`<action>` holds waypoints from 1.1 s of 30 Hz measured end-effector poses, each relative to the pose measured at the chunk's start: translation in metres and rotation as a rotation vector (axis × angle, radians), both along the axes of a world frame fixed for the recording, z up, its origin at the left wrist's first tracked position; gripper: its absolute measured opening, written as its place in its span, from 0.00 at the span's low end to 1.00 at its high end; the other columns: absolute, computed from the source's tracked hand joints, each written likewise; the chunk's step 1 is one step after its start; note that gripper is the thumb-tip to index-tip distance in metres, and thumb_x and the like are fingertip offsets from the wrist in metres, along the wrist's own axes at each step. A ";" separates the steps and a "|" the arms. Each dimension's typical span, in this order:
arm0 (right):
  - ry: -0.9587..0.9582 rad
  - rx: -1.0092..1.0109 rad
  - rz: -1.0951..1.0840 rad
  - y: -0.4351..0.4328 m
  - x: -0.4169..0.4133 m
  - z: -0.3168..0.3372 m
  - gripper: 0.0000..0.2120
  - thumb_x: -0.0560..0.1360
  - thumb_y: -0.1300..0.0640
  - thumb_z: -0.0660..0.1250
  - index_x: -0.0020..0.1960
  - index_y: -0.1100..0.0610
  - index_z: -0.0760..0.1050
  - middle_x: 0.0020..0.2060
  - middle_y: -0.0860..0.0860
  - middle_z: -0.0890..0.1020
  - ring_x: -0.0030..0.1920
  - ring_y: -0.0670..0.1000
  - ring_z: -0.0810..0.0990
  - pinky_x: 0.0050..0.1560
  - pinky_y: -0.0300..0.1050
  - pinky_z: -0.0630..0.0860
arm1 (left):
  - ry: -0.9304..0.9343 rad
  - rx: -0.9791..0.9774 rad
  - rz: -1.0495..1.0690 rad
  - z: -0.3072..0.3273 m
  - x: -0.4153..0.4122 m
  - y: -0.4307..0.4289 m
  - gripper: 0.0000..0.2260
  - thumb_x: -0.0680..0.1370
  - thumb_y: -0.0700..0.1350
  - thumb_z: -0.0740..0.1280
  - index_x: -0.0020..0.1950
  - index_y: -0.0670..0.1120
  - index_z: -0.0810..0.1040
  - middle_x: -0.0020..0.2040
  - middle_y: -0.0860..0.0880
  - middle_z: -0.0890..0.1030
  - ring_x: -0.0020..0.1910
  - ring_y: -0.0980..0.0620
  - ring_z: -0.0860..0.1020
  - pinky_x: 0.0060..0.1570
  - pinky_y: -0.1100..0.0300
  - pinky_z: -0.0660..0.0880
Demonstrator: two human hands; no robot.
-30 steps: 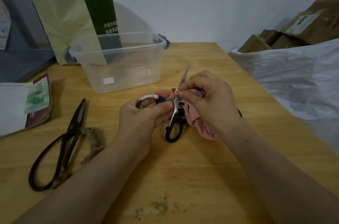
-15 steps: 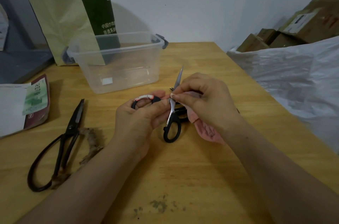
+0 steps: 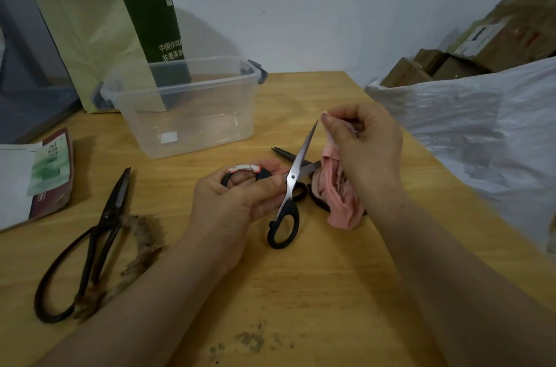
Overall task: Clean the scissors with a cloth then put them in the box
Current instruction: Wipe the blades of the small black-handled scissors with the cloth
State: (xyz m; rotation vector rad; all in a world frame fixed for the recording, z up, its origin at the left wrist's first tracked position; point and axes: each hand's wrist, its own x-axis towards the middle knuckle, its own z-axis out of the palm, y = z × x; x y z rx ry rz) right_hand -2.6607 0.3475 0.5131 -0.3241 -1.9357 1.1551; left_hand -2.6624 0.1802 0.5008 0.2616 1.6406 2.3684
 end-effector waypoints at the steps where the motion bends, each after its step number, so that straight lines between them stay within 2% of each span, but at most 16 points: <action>1: 0.016 -0.050 -0.034 0.004 0.001 0.001 0.01 0.74 0.55 0.70 0.45 0.50 0.78 0.47 0.47 0.80 0.46 0.40 0.77 0.46 0.26 0.72 | -0.009 0.006 -0.002 0.000 -0.001 -0.001 0.13 0.65 0.33 0.71 0.49 0.36 0.81 0.44 0.40 0.84 0.44 0.45 0.84 0.41 0.57 0.81; 5: 0.063 -0.167 -0.076 0.010 0.003 0.006 0.03 0.73 0.55 0.71 0.44 0.48 0.79 0.47 0.49 0.82 0.47 0.44 0.80 0.50 0.37 0.78 | -0.047 0.088 0.025 0.004 -0.006 -0.006 0.17 0.62 0.37 0.70 0.51 0.38 0.80 0.47 0.40 0.84 0.47 0.45 0.84 0.42 0.59 0.80; 9: 0.013 -0.191 -0.041 0.005 0.006 0.007 0.05 0.73 0.56 0.72 0.44 0.46 0.79 0.47 0.47 0.82 0.49 0.44 0.80 0.55 0.43 0.78 | -0.152 0.254 0.095 0.009 -0.014 -0.009 0.12 0.64 0.36 0.68 0.47 0.42 0.80 0.42 0.46 0.85 0.42 0.51 0.84 0.39 0.62 0.80; 11: -0.054 -0.217 0.019 0.001 0.008 0.007 0.04 0.73 0.57 0.72 0.45 0.49 0.80 0.44 0.46 0.82 0.47 0.43 0.80 0.54 0.43 0.79 | -0.191 0.305 0.114 0.011 -0.018 -0.011 0.07 0.70 0.33 0.66 0.44 0.43 0.79 0.40 0.48 0.85 0.41 0.53 0.84 0.39 0.63 0.80; 13: -0.135 -0.227 0.102 -0.006 0.009 0.006 0.03 0.72 0.57 0.73 0.44 0.50 0.82 0.41 0.45 0.82 0.45 0.43 0.81 0.51 0.42 0.79 | -0.223 0.332 0.126 0.012 -0.021 -0.012 0.08 0.74 0.32 0.64 0.44 0.44 0.79 0.40 0.47 0.85 0.41 0.53 0.84 0.39 0.62 0.80; 15: -0.199 -0.213 0.172 -0.014 0.010 0.005 0.04 0.71 0.57 0.74 0.41 0.48 0.81 0.40 0.45 0.83 0.44 0.44 0.82 0.48 0.40 0.79 | -0.235 0.345 0.128 0.012 -0.021 -0.013 0.09 0.75 0.32 0.63 0.44 0.43 0.79 0.40 0.47 0.85 0.41 0.53 0.84 0.40 0.62 0.81; 19: -0.246 -0.183 0.243 -0.023 0.010 0.002 0.08 0.70 0.57 0.74 0.39 0.45 0.80 0.40 0.43 0.83 0.42 0.40 0.80 0.42 0.31 0.76 | -0.242 0.374 0.118 0.013 -0.021 -0.013 0.08 0.74 0.32 0.63 0.44 0.43 0.79 0.41 0.47 0.85 0.41 0.53 0.84 0.40 0.61 0.81; 23: -0.212 -0.357 0.357 -0.026 0.013 0.006 0.07 0.70 0.62 0.74 0.40 0.50 0.82 0.35 0.44 0.84 0.39 0.40 0.83 0.36 0.30 0.76 | -0.241 0.374 0.098 0.013 -0.020 -0.012 0.08 0.74 0.32 0.64 0.44 0.43 0.79 0.42 0.46 0.85 0.42 0.52 0.84 0.40 0.60 0.81; 26: -0.257 -0.517 0.495 -0.026 0.016 0.007 0.07 0.69 0.65 0.73 0.45 0.55 0.84 0.40 0.50 0.86 0.42 0.47 0.85 0.40 0.37 0.80 | -0.237 0.377 0.086 0.014 -0.017 -0.011 0.08 0.74 0.32 0.63 0.44 0.42 0.79 0.40 0.46 0.85 0.41 0.52 0.84 0.41 0.60 0.81; 30: -0.336 -0.518 0.570 -0.024 0.015 0.007 0.09 0.67 0.65 0.74 0.47 0.58 0.84 0.41 0.53 0.86 0.46 0.49 0.85 0.48 0.39 0.80 | -0.233 0.390 0.082 0.015 -0.017 -0.011 0.08 0.73 0.31 0.63 0.44 0.42 0.79 0.40 0.45 0.85 0.40 0.51 0.84 0.39 0.60 0.81; 33: -0.354 -0.534 0.622 -0.025 0.016 0.007 0.08 0.67 0.64 0.74 0.46 0.61 0.83 0.40 0.55 0.86 0.43 0.50 0.85 0.46 0.40 0.81 | -0.227 0.385 0.074 0.015 -0.017 -0.010 0.08 0.72 0.31 0.63 0.43 0.42 0.79 0.40 0.45 0.85 0.40 0.51 0.84 0.38 0.61 0.81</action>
